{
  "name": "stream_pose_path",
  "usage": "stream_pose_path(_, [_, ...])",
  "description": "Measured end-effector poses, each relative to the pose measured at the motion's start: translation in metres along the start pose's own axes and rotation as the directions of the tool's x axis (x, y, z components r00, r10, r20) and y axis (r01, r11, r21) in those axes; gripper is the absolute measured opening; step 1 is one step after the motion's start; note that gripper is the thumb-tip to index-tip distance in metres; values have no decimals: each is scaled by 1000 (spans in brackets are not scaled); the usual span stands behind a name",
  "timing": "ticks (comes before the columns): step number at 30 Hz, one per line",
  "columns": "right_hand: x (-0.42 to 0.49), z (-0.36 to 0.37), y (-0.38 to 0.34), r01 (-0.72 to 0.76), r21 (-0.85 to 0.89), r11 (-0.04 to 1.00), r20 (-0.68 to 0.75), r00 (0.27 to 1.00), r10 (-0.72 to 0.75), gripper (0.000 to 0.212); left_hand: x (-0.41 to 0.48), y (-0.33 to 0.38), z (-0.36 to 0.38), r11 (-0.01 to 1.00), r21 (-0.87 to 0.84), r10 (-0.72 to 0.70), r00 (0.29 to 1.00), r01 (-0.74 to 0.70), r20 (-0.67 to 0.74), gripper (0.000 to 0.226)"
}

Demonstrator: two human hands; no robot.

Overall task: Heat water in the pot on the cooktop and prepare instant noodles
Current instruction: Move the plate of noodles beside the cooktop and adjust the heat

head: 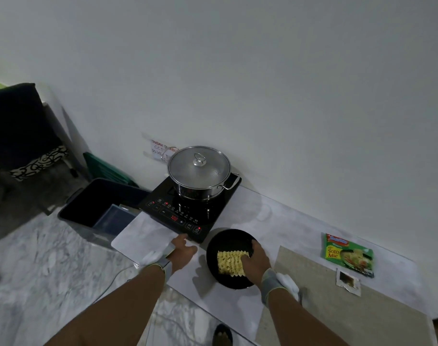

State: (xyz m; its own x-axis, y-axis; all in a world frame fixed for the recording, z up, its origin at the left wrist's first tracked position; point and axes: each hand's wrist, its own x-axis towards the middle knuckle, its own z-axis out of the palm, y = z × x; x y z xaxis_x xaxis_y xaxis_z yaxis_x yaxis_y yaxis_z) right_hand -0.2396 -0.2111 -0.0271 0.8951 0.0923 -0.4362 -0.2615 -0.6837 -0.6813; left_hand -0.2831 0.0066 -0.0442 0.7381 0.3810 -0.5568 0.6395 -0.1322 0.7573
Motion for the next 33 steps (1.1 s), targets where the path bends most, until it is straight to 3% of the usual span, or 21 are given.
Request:
stream_pose_path(11, [21, 37, -40, 66, -119, 991, 101, 993, -54, 64, 27, -10, -58, 997, 74, 41, 986, -29, -160, 63])
stream_pose_path(18, [47, 65, -71, 97, -183, 978, 105, 991, -78, 60, 66, -1, -99, 967, 231, 159, 962, -106, -222, 58])
stream_pose_path(21, [57, 72, -80, 97, -233, 968, 118, 991, -71, 60, 79, 5, -115, 950, 262, 237, 937, -168, -258, 44])
stream_pose_path(23, [66, 83, -87, 68, -263, 962, 103, 994, -42, 63, 97, 6, -128, 945, 272, 250, 936, -180, -249, 38])
stream_pose_path(29, [78, 96, -92, 13, -352, 936, -18, 1000, -21, 62, 126, 18, -157, 871, 473, 198, 977, -137, -81, 68])
stream_pose_path(33, [86, 102, -93, -33, -405, 914, -81, 997, 1, 64, 136, 21, -167, 833, 530, 208, 977, -158, -35, 68])
